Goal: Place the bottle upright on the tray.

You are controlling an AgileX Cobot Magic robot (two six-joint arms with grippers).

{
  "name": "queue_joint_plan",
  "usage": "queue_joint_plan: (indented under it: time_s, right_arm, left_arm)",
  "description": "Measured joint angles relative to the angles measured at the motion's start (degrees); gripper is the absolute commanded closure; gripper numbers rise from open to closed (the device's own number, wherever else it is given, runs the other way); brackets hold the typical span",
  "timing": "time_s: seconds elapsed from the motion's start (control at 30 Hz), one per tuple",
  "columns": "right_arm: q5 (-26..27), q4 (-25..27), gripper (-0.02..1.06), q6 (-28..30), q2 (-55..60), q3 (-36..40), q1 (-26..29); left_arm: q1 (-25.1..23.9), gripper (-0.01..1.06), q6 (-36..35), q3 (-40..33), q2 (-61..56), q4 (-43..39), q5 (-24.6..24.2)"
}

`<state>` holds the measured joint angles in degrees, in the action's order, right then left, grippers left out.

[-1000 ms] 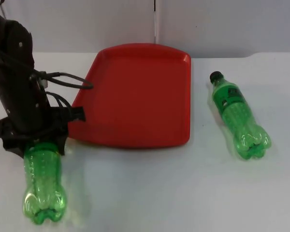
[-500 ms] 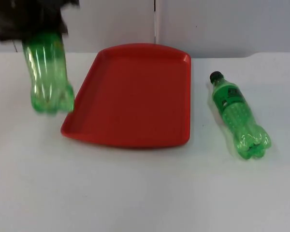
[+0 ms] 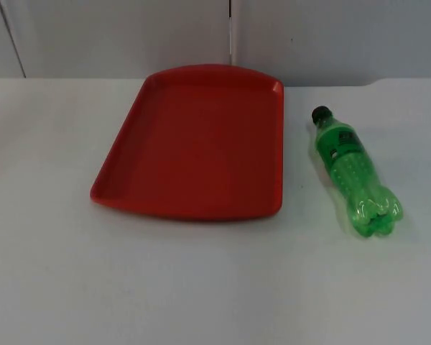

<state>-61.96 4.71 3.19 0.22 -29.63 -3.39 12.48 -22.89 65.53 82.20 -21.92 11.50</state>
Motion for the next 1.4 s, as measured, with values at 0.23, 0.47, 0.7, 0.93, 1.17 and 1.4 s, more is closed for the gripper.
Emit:
queue_joint_plan:
  time_s: [0.23, 0.47, 0.7, 0.93, 1.17, 1.4]
  right_arm:
    - [0.0, 0.0, 0.0, 0.0, 0.0, 0.0, 0.0]
    - [0.0, 0.0, 0.0, 0.0, 0.0, 0.0, 0.0]
    - [0.0, 0.0, 0.0, 0.0, 0.0, 0.0, 0.0]
    - [0.0, 0.0, 0.0, 0.0, 0.0, 0.0, 0.0]
    - [0.0, 0.0, 0.0, 0.0, 0.0, 0.0, 0.0]
    - [0.0, 0.0, 0.0, 0.0, 0.0, 0.0, 0.0]
  left_arm:
    - [0.0, 1.05, 0.1, 0.0, 0.3, -7.3, 4.5]
    - [0.0, 1.05, 0.1, 0.0, 3.1, -6.2, 11.1]
    - [0.0, 1.05, 0.2, 0.0, 7.6, -6.2, 14.5]
    - [0.0, 1.05, 0.2, 0.0, 14.5, -5.1, 23.2]
    - [0.0, 1.05, 2.8, 0.0, 23.3, -4.8, 31.1]
    - [0.0, 1.05, 4.7, 0.0, 29.0, -3.4, 38.3]
